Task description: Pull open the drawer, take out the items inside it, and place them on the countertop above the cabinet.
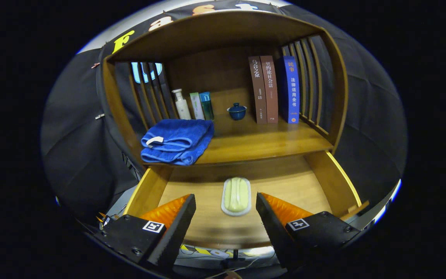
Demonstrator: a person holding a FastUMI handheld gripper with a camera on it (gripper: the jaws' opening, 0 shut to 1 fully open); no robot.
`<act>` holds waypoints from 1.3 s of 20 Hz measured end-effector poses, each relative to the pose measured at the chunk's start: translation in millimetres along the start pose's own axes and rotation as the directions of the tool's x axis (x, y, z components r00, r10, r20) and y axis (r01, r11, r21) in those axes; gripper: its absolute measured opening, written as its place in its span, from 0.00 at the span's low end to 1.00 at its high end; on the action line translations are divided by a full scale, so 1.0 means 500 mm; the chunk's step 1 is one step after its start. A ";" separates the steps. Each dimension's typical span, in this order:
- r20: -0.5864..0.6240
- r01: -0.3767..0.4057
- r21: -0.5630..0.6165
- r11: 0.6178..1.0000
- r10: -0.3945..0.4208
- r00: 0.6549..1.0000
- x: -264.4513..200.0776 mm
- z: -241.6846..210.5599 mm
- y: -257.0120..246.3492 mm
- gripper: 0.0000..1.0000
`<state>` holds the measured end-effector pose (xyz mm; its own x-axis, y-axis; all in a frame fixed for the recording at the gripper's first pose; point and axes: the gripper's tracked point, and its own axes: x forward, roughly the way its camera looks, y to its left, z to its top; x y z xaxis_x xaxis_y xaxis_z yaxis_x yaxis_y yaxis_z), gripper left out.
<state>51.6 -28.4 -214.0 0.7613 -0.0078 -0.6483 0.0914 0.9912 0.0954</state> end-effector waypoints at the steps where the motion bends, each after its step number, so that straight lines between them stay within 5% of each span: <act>1: -0.033 0.001 0.003 1.000 -0.001 0.999 0.026 0.004 -0.003 0.99; 9: -0.327 0.055 -0.036 0.998 -0.064 0.943 0.213 -0.063 -0.040 0.98; 17: -0.515 0.076 -0.084 0.994 -0.108 0.851 0.274 -0.129 -0.058 0.83; 20: -0.547 0.090 -0.070 0.993 -0.114 0.830 0.285 -0.145 -0.069 0.55; 22: -0.521 0.080 -0.060 0.995 -0.099 0.848 0.290 -0.143 -0.063 0.49; 24: -0.523 0.089 -0.072 0.993 -0.114 0.845 0.291 -0.137 -0.075 0.22; 26: -0.517 0.079 -0.071 0.994 -0.105 0.850 0.288 -0.137 -0.070 0.22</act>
<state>114.0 -55.2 -362.3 0.3053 -0.0421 -0.9513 0.1051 0.9944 -0.0103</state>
